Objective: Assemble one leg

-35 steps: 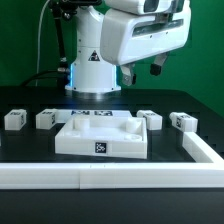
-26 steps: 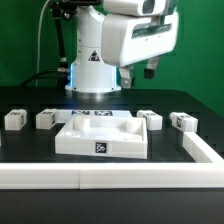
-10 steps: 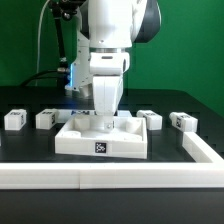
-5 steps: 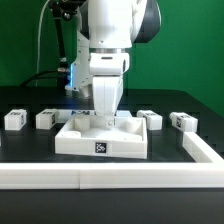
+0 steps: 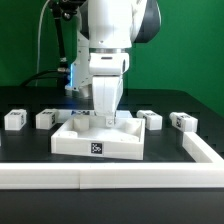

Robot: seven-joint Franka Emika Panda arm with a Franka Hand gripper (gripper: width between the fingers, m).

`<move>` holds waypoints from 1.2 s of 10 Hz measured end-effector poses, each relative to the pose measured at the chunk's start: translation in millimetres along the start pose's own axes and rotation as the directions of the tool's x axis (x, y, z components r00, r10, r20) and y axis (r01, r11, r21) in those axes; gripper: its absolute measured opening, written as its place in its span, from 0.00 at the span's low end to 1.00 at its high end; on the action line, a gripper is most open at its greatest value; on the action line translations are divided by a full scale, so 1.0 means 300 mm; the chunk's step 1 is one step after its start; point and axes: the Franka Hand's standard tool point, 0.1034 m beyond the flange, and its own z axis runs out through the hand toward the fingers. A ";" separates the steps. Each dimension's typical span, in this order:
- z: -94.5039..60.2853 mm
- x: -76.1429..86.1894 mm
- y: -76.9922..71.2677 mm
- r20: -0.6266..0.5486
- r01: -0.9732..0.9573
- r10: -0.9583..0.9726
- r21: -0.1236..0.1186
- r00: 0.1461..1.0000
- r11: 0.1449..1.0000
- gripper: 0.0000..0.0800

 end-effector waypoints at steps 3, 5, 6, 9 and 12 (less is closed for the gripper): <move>-0.006 0.005 0.019 0.010 0.088 -0.088 0.008 0.996 0.996 0.07; -0.001 0.020 0.070 0.019 0.196 -0.196 0.013 0.980 0.981 0.07; 0.000 0.036 0.096 0.024 0.245 -0.245 0.005 0.969 0.970 0.07; 0.000 0.031 0.092 0.022 0.232 -0.231 0.001 0.973 0.973 0.07; 0.002 0.094 0.148 0.022 0.246 -0.246 0.002 0.969 0.969 0.07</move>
Offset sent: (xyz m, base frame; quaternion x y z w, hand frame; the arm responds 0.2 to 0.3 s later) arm 0.0286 0.0002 -0.0005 0.0132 -0.0053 -0.1812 0.9834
